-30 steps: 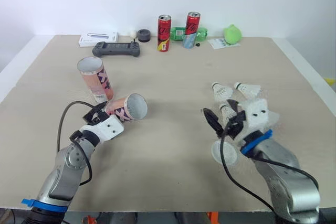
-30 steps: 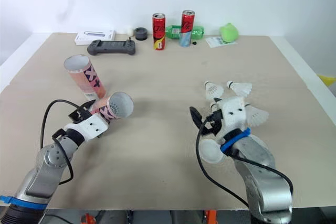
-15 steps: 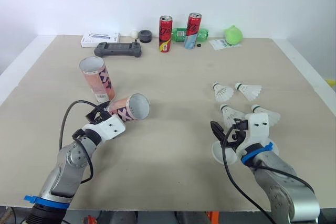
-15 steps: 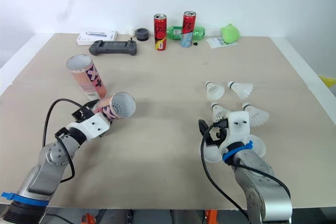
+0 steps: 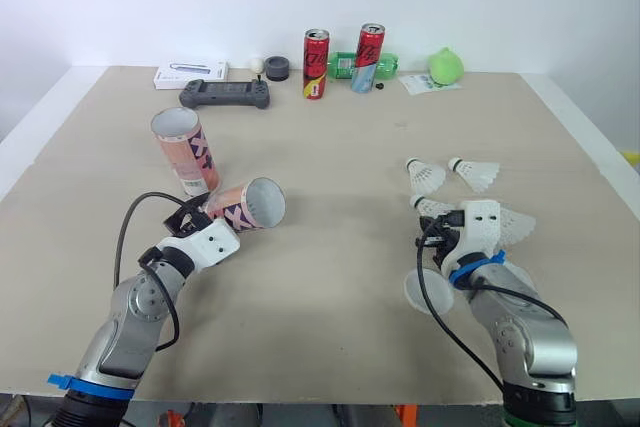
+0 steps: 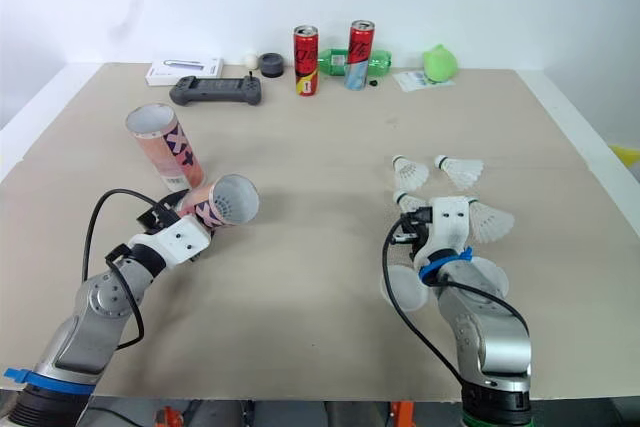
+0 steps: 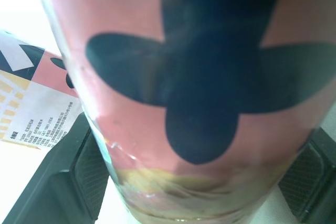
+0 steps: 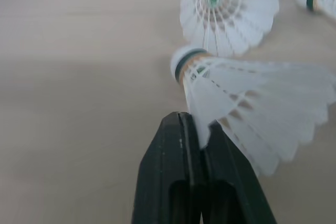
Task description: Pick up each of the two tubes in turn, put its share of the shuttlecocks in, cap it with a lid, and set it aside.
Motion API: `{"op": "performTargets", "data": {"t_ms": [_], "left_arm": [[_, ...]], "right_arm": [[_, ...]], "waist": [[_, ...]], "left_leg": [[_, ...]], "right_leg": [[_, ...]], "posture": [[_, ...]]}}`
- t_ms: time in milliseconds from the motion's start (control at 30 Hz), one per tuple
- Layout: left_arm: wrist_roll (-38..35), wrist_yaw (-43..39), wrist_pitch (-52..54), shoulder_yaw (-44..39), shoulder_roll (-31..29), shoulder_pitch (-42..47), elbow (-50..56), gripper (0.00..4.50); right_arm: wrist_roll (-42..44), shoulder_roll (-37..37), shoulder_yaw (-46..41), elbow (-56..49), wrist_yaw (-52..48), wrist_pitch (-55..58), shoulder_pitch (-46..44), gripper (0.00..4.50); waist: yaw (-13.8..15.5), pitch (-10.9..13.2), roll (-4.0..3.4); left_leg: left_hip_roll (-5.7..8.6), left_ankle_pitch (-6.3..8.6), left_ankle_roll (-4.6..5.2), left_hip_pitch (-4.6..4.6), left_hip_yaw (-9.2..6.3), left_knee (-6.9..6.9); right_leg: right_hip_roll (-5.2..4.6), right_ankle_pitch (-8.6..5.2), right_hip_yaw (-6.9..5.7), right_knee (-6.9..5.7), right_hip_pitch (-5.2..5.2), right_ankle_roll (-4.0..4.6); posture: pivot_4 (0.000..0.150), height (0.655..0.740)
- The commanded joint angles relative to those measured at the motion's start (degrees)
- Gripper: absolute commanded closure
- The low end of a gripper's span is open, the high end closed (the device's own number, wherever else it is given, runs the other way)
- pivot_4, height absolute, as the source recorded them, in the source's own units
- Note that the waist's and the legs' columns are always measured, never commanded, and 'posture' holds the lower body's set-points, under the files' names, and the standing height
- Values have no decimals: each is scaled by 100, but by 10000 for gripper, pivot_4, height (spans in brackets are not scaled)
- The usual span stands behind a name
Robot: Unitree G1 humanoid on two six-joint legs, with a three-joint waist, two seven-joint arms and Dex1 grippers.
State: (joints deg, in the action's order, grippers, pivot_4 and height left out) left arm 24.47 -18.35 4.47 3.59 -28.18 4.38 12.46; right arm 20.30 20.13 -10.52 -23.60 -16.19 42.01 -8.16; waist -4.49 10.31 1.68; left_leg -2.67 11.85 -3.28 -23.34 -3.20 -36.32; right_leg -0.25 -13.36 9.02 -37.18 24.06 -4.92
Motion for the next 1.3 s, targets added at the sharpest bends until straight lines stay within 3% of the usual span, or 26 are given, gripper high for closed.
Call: {"op": "performTargets", "data": {"t_ms": [33,133,267,567,700,900,967,1067,1167,1300], "left_arm": [[2,-32,32,71,7,-9,91,5170],[6,-45,36,120,22,66,43,5170],[-2,-60,14,148,16,159,-43,5170],[21,-42,56,159,32,125,21,5170],[30,-28,77,172,54,91,56,5170],[22,-2,81,208,95,101,53,5170],[-16,20,35,230,136,130,12,5170],[-188,6,-6,253,278,215,-89,5170],[-528,-123,-176,323,486,422,-259,5170],[-1252,-286,-412,264,909,710,-555,5170]], "right_arm": [[592,495,355,-771,-1212,-318,-386,44162],[1034,748,707,-996,-1907,-289,-857,44162],[938,909,1402,-894,-2364,-338,-1447,44162],[404,392,2537,-205,-2621,-836,-2276,44162],[568,162,2517,-174,-2652,-746,-2375,30722],[1019,395,2008,-542,-2696,-495,-2014,1311],[1614,822,1297,-733,-2784,-54,-1739,320],[1625,1981,637,-484,-3353,20,-1305,320],[1029,3406,548,384,-4309,-422,-898,320],[503,4264,913,1287,-5052,-889,-754,320]], "waist": [[-3,1,-2],[-5,1,-2],[5,0,0],[1,1,0],[3,0,1],[7,0,1],[35,0,1],[76,1,2],[91,1,-1],[90,2,-5]], "left_leg": [[0,0,0,2,0,0],[-6,-1,1,6,-7,2],[-4,-1,2,4,-7,0],[-2,-1,1,0,-8,2],[-2,-1,1,-1,-8,2],[-2,0,1,-1,-9,2],[-1,0,1,-6,-11,2],[17,2,-2,-10,-10,0],[22,2,-1,-6,-5,-1],[15,1,0,4,-1,-3]], "right_leg": [[1,0,1,0,-1,-1],[11,0,-2,-1,-1,-2],[8,1,-2,0,-5,-3],[7,10,-4,4,-1,-22],[6,13,-4,4,-1,-26],[6,13,-5,4,-1,-25],[4,11,-5,4,-3,-24],[-18,6,-5,10,-9,-22],[-23,0,-5,14,-11,-18],[-16,-4,-5,13,-12,-13]], "posture": [[1500,7400],[1500,7400],[1500,7400],[1500,7400],[1500,7400],[1500,7400],[1500,7400],[1500,7400],[1500,7400],[1500,7400]]}}
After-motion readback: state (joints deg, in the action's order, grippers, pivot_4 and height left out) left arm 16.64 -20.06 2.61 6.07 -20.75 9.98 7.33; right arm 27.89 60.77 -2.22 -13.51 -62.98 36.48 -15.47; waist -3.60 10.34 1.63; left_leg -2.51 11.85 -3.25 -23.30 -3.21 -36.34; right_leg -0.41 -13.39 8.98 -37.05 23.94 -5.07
